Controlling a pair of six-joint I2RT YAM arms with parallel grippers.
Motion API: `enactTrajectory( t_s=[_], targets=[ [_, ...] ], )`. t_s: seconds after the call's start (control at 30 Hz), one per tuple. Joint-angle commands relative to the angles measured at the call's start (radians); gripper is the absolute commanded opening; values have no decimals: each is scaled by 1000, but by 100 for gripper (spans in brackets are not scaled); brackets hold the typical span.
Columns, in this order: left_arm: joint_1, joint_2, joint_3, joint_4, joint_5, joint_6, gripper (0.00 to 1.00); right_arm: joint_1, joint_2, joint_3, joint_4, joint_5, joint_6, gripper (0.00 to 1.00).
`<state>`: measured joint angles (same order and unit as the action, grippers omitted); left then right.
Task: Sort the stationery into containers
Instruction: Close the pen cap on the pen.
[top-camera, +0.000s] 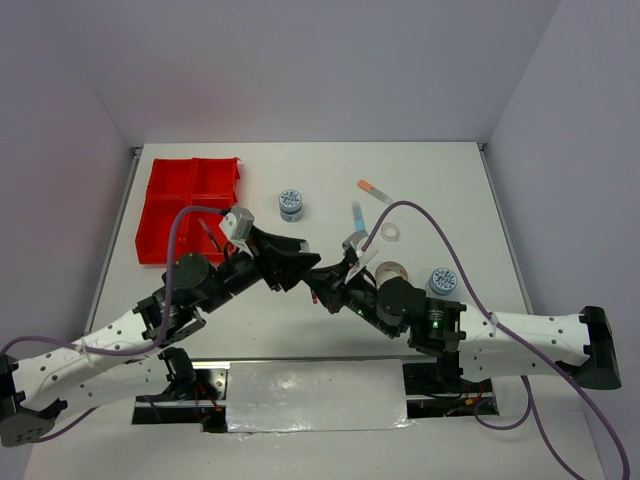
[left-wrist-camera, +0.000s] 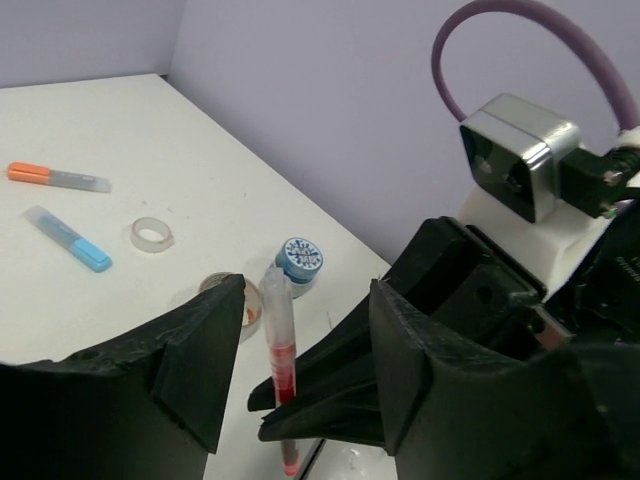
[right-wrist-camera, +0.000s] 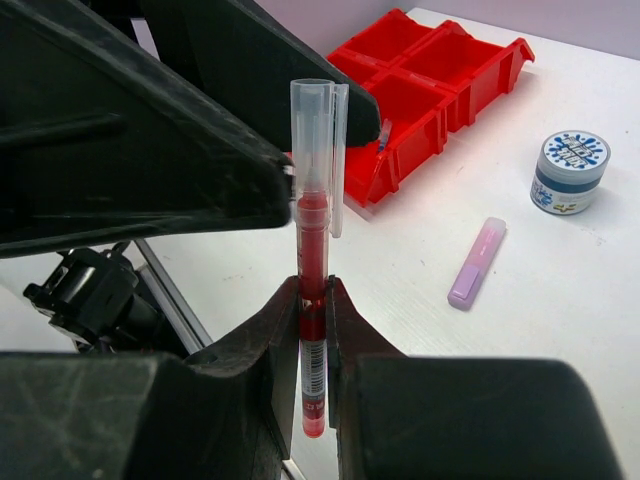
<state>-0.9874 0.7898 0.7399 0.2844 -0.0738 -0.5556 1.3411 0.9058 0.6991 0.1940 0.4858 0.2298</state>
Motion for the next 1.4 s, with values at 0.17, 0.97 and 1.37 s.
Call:
enactTrajectory(
  t_s=[0.17, 0.97, 1.37],
  targets=[
    [-4, 9, 27, 1, -32, 6, 61, -2, -10, 23, 38, 17, -10, 0],
    [-33, 170, -224, -22, 235, -208, 0, -118, -82, 256, 136, -199, -350, 0],
    [-157, 227, -303, 87, 78, -185, 0, -126, -8, 398, 153, -15, -262, 0]
  ],
)
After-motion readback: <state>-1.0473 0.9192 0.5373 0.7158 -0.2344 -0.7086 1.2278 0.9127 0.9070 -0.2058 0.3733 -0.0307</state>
